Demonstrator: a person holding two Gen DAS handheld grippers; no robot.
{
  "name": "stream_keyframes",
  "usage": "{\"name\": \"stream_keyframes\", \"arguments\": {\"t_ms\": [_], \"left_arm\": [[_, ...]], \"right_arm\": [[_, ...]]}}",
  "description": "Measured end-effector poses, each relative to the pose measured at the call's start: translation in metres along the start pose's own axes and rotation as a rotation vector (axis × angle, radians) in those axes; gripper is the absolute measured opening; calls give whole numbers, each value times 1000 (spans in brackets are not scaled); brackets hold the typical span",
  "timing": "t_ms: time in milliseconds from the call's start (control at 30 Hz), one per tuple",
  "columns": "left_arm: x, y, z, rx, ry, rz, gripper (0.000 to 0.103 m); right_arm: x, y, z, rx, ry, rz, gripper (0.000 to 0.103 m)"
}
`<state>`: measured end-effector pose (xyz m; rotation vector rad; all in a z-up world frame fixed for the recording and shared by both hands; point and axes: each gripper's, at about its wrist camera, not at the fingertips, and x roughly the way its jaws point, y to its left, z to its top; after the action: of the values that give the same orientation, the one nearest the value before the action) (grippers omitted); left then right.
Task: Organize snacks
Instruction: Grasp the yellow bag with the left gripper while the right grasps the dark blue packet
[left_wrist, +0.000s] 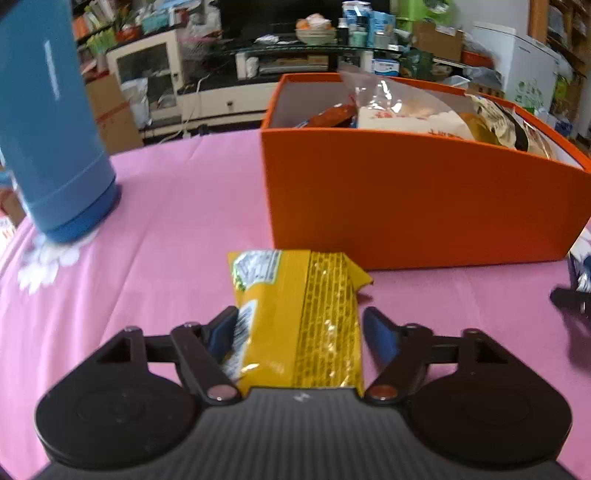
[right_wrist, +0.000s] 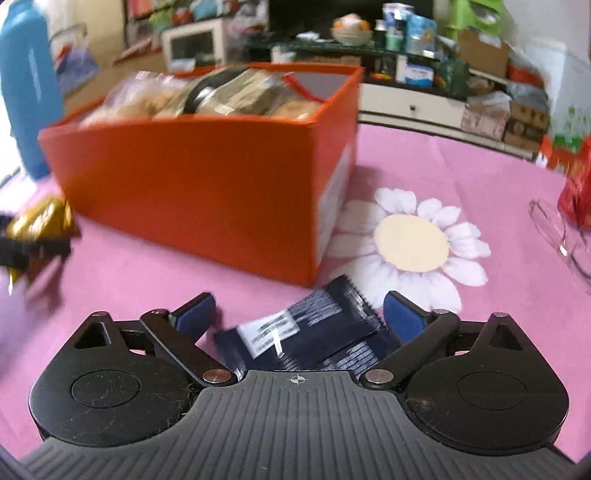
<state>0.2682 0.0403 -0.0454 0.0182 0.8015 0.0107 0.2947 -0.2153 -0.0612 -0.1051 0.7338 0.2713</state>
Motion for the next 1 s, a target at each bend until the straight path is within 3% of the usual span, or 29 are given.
{"name": "stream_keyframes", "arguments": {"t_ms": [267,533,633,767,1000], "left_arm": [[-47,-11,-46,-14,15,-28,67],[-88,-29,-89,-6,3,-61,68],[-85,-33,-88,8,9,-43,76],[-69,-26,-74,-41,22,-31,77],[-58,-25,-67,-49,14,-7,81]], "right_arm": [[-32,38,-28,-28,11,31,73],[-58,54,-49,34,4,61,79],[-59,49,-48,105,-2,71,80],[-53,40,-39,244,-11,68,83],[-33,66,-27,137,-5,-43,83]]}}
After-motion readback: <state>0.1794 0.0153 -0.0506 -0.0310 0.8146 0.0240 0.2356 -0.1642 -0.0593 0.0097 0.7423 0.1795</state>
